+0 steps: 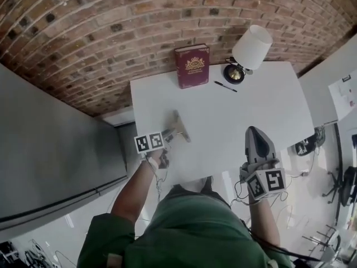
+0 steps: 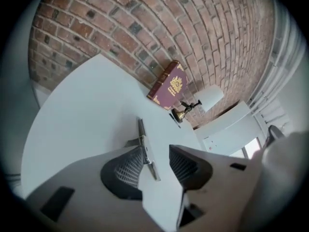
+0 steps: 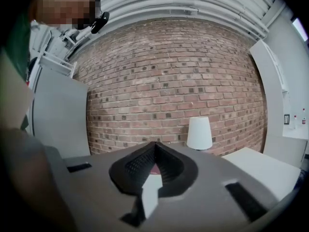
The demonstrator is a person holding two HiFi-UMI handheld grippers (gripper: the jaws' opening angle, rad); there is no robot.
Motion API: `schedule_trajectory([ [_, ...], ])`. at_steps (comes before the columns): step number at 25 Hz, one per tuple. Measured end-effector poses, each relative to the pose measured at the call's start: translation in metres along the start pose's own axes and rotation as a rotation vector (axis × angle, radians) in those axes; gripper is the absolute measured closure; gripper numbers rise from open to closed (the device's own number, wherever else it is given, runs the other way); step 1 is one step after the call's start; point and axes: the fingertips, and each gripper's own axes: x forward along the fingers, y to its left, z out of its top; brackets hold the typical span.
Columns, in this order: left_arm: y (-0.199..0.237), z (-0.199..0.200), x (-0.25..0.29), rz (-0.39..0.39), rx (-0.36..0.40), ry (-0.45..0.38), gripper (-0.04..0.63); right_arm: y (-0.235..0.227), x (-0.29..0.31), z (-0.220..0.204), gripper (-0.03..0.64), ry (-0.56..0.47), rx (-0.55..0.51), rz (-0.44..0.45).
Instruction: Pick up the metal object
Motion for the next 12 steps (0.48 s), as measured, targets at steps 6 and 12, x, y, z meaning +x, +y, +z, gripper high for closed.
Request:
schedule_trajectory([
  [6, 0.009, -0.006, 0.029, 0.004, -0.009, 0.065, 0.437, 0.0, -0.018, -0.011, 0.615, 0.039, -0.029, -0.077],
  [12, 0.017, -0.002, 0.047, 0.025, -0.04, 0.089, 0.5, -0.009, -0.037, -0.021, 0.615, 0.082, -0.053, -0.138],
])
